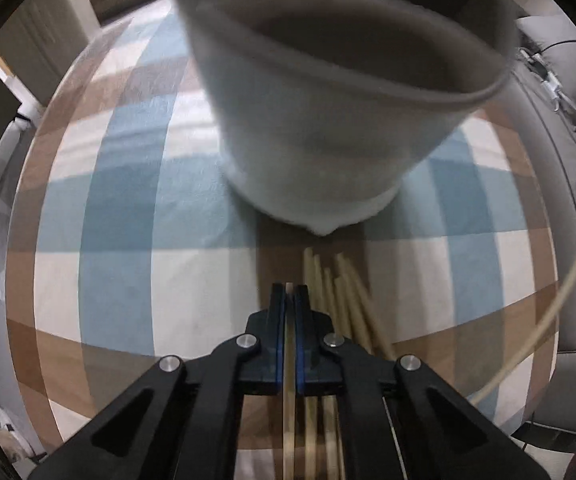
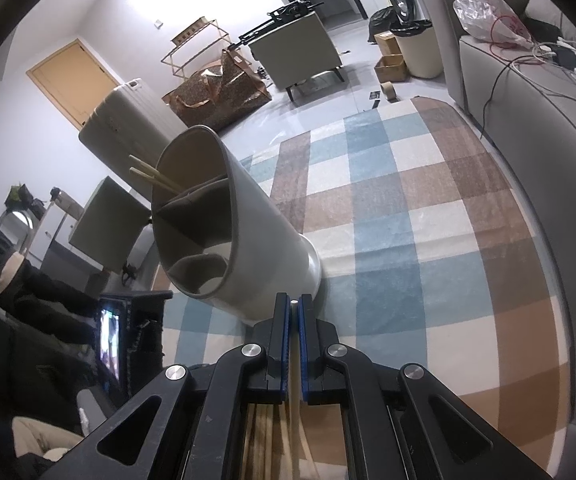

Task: Organize utensils
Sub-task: 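Close the left tool on a chopstick while the right tool holds its chopsticks, then lift both held chopsticks up and over the utensil holder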

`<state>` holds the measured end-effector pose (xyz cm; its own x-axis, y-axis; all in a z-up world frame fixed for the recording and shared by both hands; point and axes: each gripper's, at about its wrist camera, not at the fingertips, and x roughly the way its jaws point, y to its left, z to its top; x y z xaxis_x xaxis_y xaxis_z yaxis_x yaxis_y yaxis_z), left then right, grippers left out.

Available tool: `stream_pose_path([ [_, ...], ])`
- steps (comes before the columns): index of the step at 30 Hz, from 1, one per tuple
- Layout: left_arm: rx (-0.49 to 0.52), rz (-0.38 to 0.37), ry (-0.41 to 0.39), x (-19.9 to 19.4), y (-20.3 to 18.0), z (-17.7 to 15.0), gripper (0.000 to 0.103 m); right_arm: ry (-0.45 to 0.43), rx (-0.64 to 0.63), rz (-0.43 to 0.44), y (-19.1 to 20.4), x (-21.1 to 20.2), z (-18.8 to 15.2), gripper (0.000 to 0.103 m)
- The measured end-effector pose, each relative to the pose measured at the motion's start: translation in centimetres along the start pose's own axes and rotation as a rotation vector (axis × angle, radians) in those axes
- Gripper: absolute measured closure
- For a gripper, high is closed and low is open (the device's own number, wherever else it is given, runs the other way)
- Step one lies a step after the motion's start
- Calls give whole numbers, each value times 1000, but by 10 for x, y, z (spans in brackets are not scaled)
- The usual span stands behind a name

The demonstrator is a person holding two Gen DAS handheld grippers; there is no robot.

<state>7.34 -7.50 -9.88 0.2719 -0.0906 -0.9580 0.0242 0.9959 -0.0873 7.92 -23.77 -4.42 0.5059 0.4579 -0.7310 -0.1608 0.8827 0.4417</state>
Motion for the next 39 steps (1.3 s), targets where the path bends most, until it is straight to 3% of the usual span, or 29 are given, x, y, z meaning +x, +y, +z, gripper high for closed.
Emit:
stream_pose_path([
  [8,-73,-153,-164,-54,16,3,103,-25,-43,-1,10,-7,0,100],
  [17,-39,-212,-381,-108,32,-4,103,-108,-143,-26,35,-30,-13,100],
  [26,19,-265,-455,-127,26,-7,103,-253,-254,-64,61,-61,-21,100],
  [39,147,-236,-456,-138,13,3,103,-297,-264,-68,71,-63,-7,100],
])
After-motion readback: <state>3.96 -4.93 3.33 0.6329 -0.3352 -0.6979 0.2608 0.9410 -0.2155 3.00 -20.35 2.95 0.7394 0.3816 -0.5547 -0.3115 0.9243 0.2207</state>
